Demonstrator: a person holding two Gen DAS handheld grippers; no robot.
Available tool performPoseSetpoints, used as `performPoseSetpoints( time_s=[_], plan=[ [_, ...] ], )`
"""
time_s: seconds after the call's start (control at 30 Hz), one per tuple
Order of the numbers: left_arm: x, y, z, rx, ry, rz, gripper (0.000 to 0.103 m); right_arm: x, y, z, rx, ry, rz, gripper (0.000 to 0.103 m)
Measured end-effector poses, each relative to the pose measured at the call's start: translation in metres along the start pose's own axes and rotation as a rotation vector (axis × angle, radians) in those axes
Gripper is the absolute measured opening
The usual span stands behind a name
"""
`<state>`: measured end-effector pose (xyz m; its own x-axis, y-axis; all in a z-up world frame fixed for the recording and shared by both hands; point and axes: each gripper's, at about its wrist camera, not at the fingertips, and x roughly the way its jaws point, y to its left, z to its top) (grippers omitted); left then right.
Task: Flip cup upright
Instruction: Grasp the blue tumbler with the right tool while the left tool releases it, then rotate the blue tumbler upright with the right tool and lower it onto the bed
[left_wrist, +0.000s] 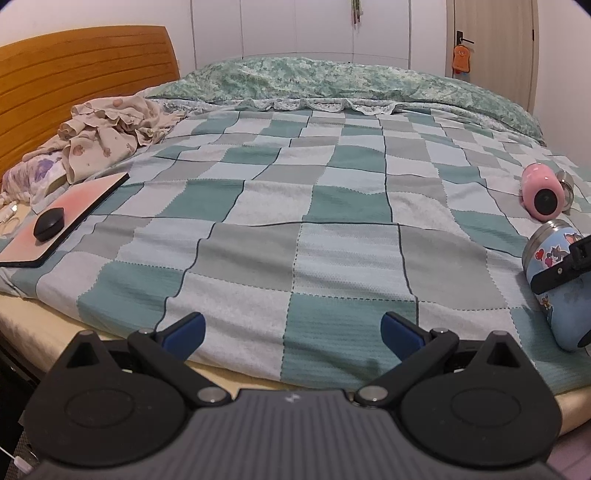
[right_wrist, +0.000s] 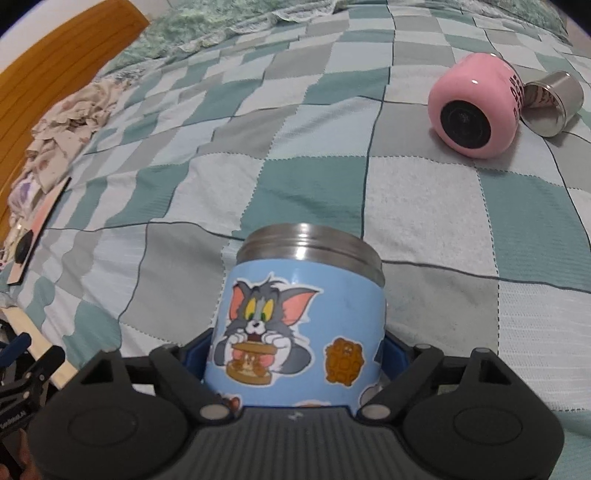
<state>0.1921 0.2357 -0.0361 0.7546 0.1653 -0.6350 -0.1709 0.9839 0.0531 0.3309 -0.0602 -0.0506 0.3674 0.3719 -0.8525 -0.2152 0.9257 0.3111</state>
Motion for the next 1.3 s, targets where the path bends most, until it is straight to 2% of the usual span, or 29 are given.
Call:
performPoseSetpoints(
  time_s=[0.17,0.3,0.43,0.63,0.8,0.9,1.03,1.07,1.17,1.3],
  plan=[
    [-0.006,-0.001,-0.001,-0.008,-0.01,-0.007,0.103,-0.009,0.0,-0.005,-0.042,-0.051,0.034,0.087],
    [-0.012,-0.002,-0.001,-0.017,-0.014,-0.013,0.103,-0.02,0.006,-0.015,-0.114,-0.135,0.056,0.086],
    [-0.021,0.0,0.001,-0.029,-0.031,-0.012,0.103,-0.037,0.021,-0.024,-0.219,-0.274,0.094,0.085],
    [-0.027,0.009,0.002,-0.08,-0.045,0.006,0.103,-0.053,0.072,-0.037,-0.434,-0.494,0.146,0.084],
    [-0.03,0.017,-0.003,-0.111,-0.044,0.024,0.103,-0.04,0.11,-0.044,-0.546,-0.618,0.116,0.084],
    [-0.032,0.022,-0.008,-0.125,-0.044,0.04,0.103,-0.019,0.123,-0.052,-0.589,-0.644,0.067,0.084],
    [-0.035,0.027,-0.013,-0.14,-0.051,0.05,0.103,0.015,0.124,-0.06,-0.616,-0.614,0.016,0.084],
    [-0.035,0.027,-0.013,-0.141,-0.053,0.051,0.103,0.016,0.125,-0.066,-0.646,-0.657,0.014,0.084],
    [-0.037,0.027,-0.013,-0.141,-0.058,0.051,0.103,0.018,0.133,-0.071,-0.679,-0.66,-0.013,0.084],
    [-0.039,0.026,-0.013,-0.144,-0.065,0.049,0.103,0.018,0.131,-0.067,-0.667,-0.647,-0.007,0.084]
  ],
)
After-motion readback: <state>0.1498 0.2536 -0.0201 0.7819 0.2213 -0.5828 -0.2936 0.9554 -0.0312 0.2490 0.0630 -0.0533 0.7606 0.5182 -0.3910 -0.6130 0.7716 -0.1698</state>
